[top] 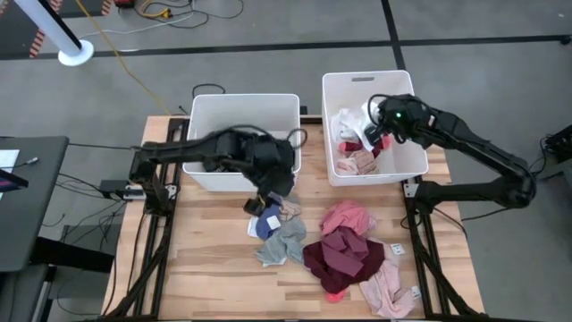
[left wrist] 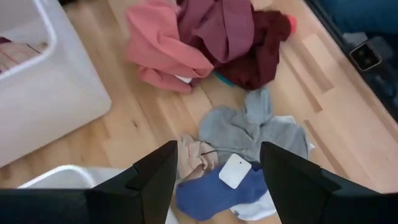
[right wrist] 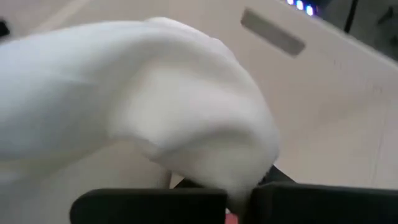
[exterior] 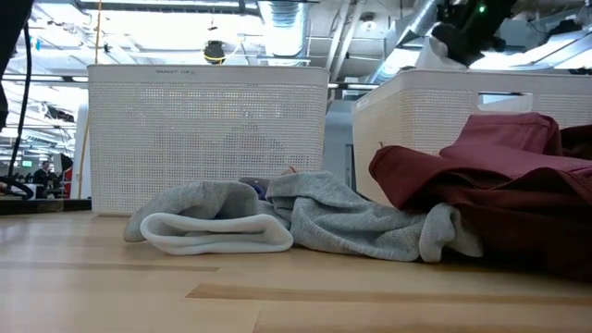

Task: Sort clothes
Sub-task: Put the white garment into the right white laundry organizer

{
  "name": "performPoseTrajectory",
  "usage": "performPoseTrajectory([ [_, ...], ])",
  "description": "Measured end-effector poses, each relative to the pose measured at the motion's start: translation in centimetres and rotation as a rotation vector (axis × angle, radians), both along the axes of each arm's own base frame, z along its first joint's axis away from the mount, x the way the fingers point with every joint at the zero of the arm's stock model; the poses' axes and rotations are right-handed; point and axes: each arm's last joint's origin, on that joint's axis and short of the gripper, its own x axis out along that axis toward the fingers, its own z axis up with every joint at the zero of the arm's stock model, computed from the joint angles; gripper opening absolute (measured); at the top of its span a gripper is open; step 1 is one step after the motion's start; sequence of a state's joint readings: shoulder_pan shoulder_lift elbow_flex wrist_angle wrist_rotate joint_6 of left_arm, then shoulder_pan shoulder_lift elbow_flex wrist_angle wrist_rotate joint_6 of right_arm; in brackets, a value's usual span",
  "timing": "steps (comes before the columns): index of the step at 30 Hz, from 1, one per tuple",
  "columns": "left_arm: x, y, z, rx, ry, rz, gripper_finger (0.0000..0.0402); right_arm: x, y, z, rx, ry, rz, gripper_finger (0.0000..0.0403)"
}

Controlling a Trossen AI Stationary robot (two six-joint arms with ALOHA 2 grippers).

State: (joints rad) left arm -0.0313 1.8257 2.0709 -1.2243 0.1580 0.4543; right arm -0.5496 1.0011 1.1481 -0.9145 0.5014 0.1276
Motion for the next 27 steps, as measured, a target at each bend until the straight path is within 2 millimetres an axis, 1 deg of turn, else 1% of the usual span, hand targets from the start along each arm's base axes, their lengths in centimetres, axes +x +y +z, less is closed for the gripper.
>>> performPoseTrajectory([
  [7, 1.2, -2.3, -4.7, -0.001, 0.051, -0.05, 0.0224, 0.2, -0.9, -1.6, 0.102, 0.095, -0.064, 0.0032],
  [13, 1.4, -3.7, -7.8, -0.006, 0.086, -0.071, 0.0224, 0.7, -1.2, -2.3, 0.17, 0.116, -0.041, 0.0039],
  [16, 1.3, -4.3, -9.4, -0.034, 0.042, -0.071, 0.0224, 0.9, -1.3, -2.5, 0.177, 0.125, -0.041, 0.004],
  [21, 0.3, -5.1, -12.9, -0.108, -0.03, -0.057, 0.0224, 1.0, -1.3, -2.5, 0.176, 0.126, -0.035, 0.0048],
  [23, -0.5, -5.3, -14.0, -0.128, -0.036, -0.041, 0.0224, 0.9, -1.3, -2.5, 0.179, 0.13, -0.036, 0.006],
  [27, -2.3, -5.9, -15.7, -0.153, -0.056, -0.009, 0.0224, 0.9, -1.3, -2.6, 0.183, 0.136, -0.035, 0.0095],
])
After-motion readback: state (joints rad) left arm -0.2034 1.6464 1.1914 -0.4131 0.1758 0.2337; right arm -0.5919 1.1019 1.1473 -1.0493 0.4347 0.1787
